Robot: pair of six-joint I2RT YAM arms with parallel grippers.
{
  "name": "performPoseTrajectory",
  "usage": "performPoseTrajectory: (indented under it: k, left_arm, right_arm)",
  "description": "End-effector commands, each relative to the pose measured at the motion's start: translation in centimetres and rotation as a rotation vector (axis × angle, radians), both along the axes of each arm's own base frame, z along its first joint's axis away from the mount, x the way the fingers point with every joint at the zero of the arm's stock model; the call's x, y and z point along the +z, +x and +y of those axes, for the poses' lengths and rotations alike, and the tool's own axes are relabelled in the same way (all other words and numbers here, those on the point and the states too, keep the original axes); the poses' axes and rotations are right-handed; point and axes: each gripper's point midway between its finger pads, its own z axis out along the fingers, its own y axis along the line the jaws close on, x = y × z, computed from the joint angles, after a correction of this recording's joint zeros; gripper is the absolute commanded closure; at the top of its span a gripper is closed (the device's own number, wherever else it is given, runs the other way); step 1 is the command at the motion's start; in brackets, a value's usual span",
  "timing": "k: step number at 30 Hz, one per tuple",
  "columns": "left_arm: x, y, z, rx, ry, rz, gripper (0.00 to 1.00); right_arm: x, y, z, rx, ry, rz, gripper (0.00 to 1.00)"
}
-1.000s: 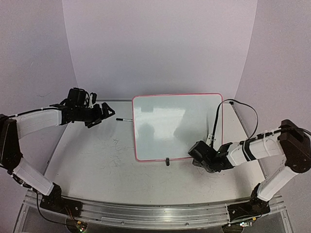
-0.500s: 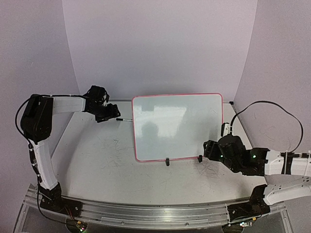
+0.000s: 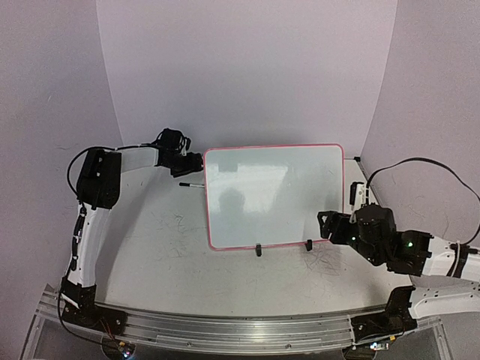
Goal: Write a sentence on the whiteboard
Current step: Pick up the whiteboard marker from the corner of the board.
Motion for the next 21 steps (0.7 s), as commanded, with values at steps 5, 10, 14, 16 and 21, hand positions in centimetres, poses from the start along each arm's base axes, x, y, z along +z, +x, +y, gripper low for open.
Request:
performPoseTrajectory:
  k: [5, 10, 14, 16, 21]
  left_arm:
    - [-3.0, -0.5, -1.7, -0.077, -0.018, 0.064, 0.21]
    - [-4.8, -3.5, -1.4, -0.114, 0.063, 0.12, 0.24]
    - [-5.3, -6.9, -0.4, -0.139, 0.124, 0.16, 0.27]
    - [-5.1, -8.2, 0.3, -0.142, 0.155, 0.169, 0.28]
    - [-5.7, -11.4, 1.8, -0.141, 0.263, 0.196, 0.28]
  right_arm:
    - [6.9, -0.1, -0.8, -0.007, 0.059, -0.138, 0.13]
    - [8.6, -0.1, -1.1, -0.009, 0.051, -0.173, 0.12]
    - [9.3, 0.2, -1.2, -0.018, 0.03, -0.187, 0.11]
    - [9.4, 0.3, -1.2, -0.02, 0.017, -0.191, 0.1]
    - [9.7, 0.5, -1.0, -0.018, -0.002, -0.2, 0.1]
